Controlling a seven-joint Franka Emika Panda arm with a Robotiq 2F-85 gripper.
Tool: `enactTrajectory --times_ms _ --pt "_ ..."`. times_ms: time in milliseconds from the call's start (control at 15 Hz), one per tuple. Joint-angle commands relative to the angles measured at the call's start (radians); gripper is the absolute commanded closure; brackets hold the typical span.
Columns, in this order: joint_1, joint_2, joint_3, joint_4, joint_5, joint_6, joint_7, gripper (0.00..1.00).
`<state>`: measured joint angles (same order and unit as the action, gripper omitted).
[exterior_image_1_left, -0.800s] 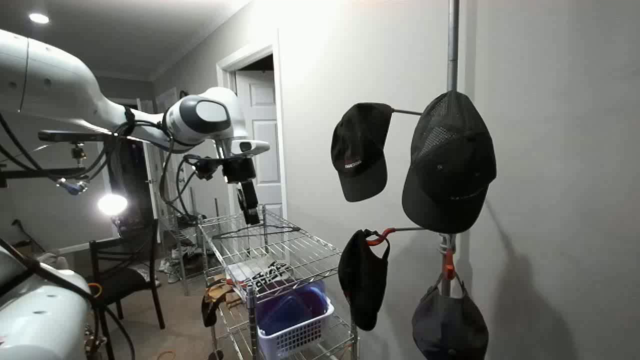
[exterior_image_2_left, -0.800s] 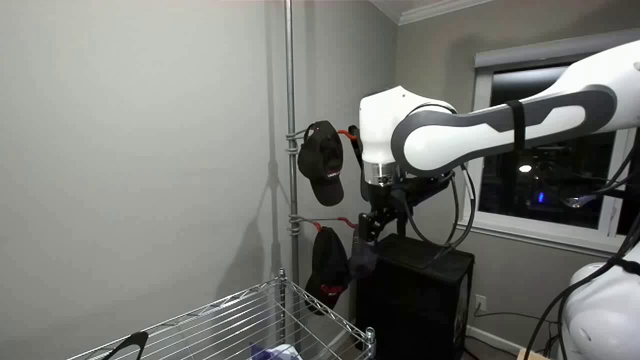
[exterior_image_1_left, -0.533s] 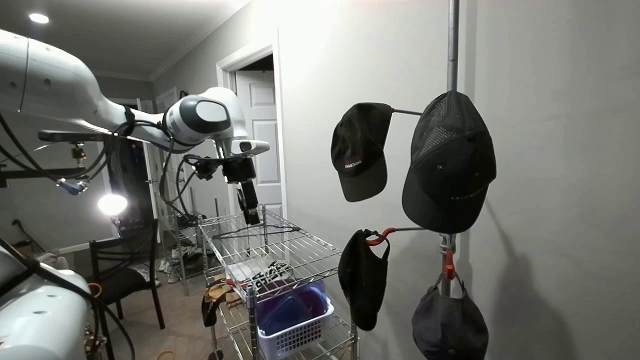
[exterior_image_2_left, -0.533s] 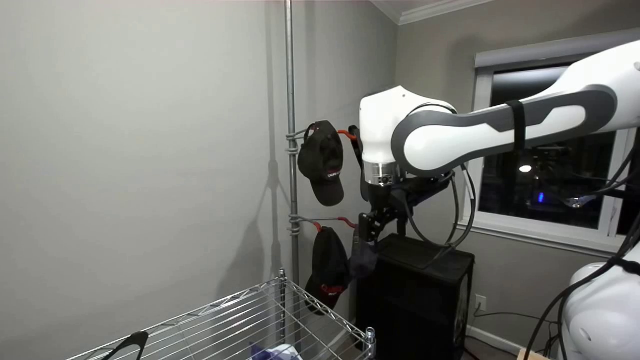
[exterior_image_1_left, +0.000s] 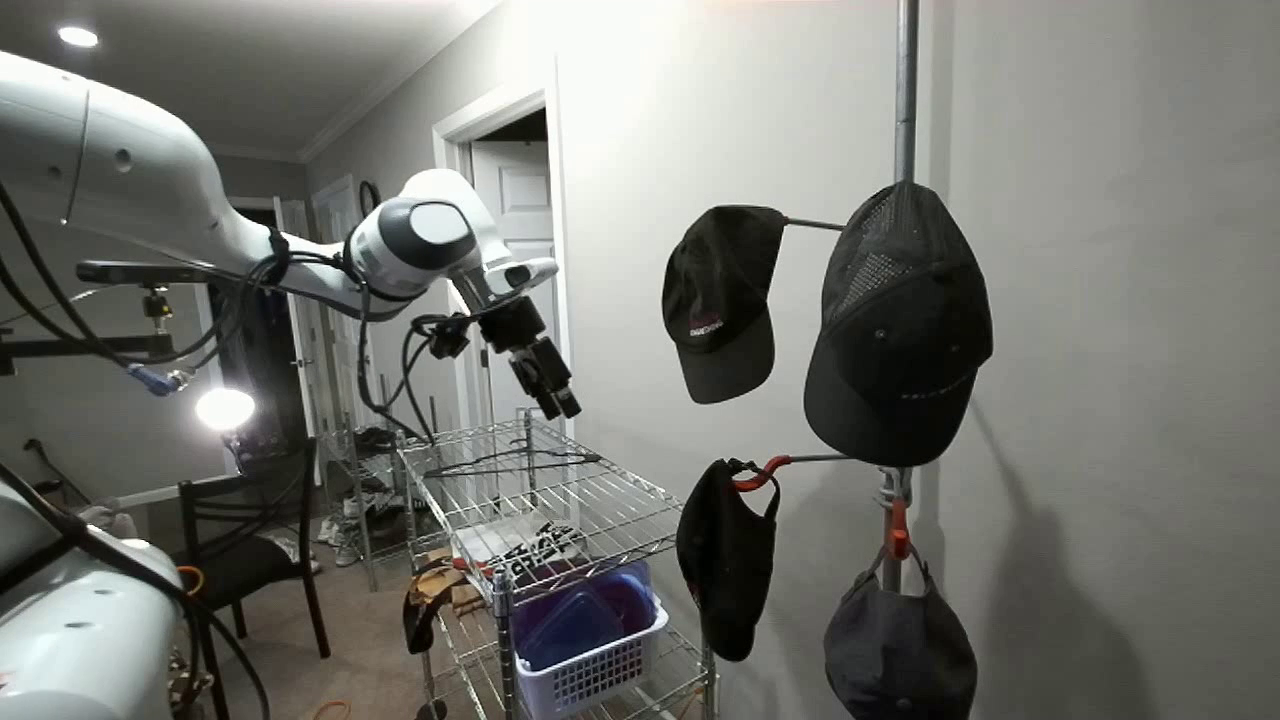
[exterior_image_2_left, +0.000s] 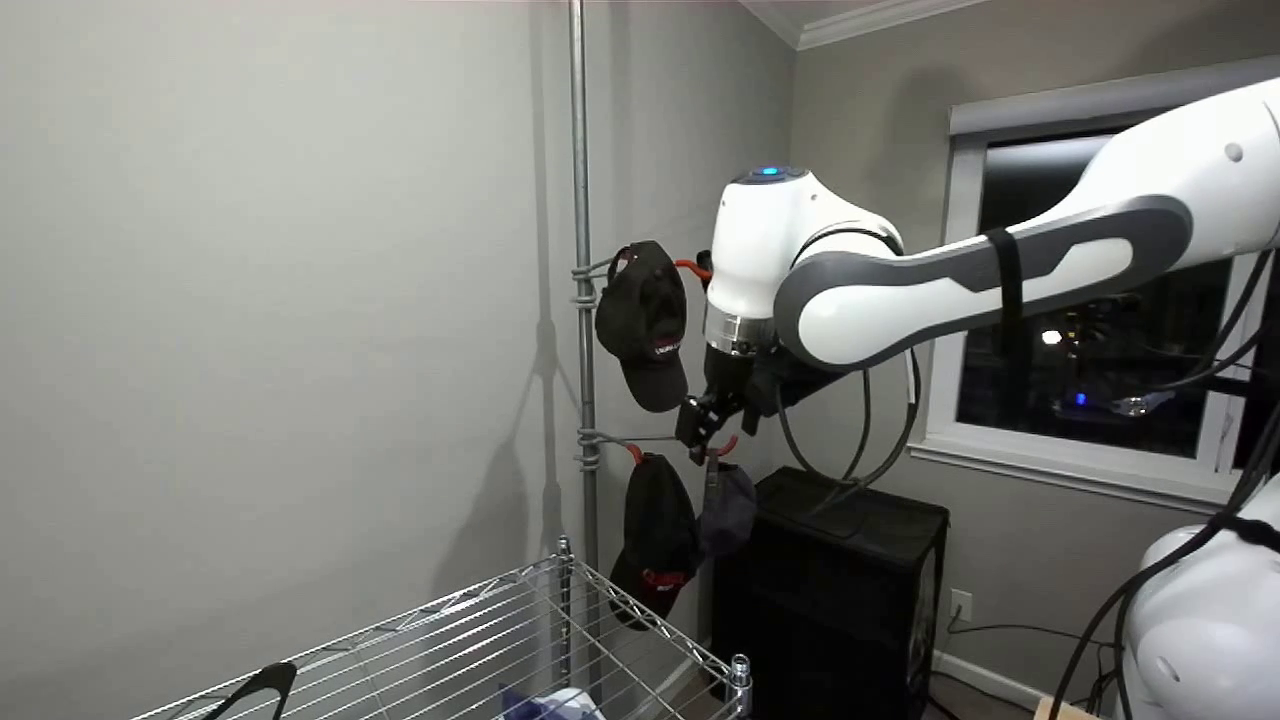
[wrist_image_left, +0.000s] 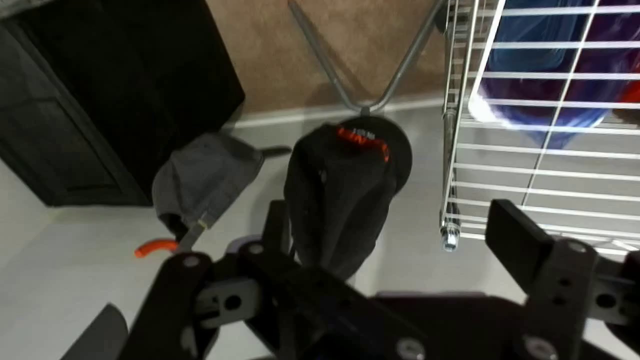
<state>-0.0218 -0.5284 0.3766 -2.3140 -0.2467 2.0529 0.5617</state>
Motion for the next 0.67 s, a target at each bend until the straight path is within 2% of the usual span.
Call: enactTrajectory --times_ms 0,133,333,600 --pt "-0.047 0.046 -0.028 0.015 -0.164 0.218 0.026 0.00" --pt "-0.091 0.052 -0.047 0.012 -0.242 0.352 0.049 0.00" --pt "-0.155 0.067 -0.070 0.049 -0.299 0.525 0.092 0.00" --pt "-0.232 0.076 -0.088 0.106 -0.298 0.703 0.093 0.00"
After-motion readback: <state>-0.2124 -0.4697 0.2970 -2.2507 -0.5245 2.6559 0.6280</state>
